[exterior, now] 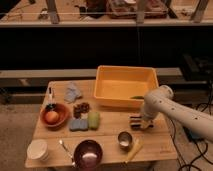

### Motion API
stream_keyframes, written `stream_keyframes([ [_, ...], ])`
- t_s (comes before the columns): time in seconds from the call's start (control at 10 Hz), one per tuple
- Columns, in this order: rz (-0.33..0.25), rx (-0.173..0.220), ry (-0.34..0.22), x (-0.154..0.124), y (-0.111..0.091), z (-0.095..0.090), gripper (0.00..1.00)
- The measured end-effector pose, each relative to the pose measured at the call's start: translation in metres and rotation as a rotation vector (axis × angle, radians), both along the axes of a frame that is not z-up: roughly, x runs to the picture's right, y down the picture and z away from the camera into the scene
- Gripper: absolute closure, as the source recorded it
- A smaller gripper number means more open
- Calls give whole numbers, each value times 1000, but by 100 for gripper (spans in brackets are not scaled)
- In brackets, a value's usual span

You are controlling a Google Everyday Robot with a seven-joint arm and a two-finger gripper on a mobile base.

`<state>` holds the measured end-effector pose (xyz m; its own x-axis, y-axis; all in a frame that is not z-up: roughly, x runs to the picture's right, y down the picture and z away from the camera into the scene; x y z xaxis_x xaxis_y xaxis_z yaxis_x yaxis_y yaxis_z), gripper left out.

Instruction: Wipe table surface with eraser

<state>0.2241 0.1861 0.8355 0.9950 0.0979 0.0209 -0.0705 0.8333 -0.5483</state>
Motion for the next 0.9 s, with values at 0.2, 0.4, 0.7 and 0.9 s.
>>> stream_keyframes([
  [0.2, -5, -10, 5, 10, 17, -11, 94],
  [0.4, 0, -11, 14, 32, 25, -20, 94],
  [0.7, 45, -30, 38, 77, 32, -28, 94],
  [0.9, 61, -33, 66, 94, 29, -25, 94],
])
